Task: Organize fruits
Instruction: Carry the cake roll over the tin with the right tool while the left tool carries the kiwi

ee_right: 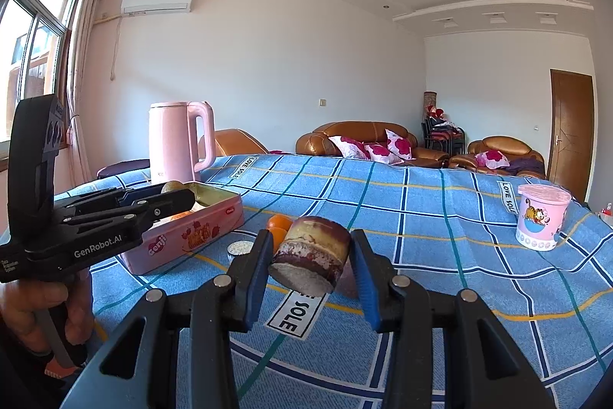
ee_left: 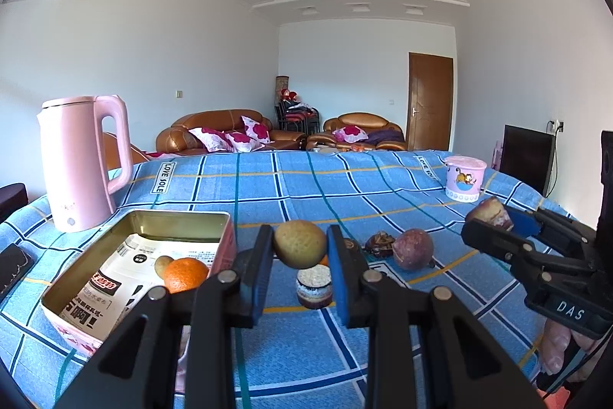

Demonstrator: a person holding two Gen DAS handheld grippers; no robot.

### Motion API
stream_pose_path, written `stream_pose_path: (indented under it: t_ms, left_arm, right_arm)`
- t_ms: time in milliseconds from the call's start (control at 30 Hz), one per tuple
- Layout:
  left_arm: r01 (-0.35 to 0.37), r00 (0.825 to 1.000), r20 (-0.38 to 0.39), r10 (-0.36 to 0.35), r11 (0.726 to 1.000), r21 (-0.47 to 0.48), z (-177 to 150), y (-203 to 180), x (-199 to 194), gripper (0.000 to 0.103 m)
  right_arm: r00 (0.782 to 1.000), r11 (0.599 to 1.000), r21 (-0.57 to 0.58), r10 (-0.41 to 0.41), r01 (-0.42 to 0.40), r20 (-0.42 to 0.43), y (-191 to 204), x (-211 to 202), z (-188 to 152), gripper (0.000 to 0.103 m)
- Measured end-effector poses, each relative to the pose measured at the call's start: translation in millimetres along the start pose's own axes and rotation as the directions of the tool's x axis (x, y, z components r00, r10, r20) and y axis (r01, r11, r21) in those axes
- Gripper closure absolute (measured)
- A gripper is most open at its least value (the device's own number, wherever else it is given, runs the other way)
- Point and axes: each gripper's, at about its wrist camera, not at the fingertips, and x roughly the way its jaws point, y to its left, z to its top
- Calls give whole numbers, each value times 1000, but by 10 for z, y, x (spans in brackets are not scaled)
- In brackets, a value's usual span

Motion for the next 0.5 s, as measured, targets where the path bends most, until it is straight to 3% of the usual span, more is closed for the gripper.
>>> stream_pose_path:
  t_ms: [267,500]
  left_arm:
    - [-43,999,14,43,999,4,118,151,-83,74]
    - [-128,991,-39,127,991,-27,178,509,1,74]
  right_arm:
    - [998,998,6,58,-58,-8,170,79,285,60]
    - [992,992,21,123,-122,-40,339,301,477,60]
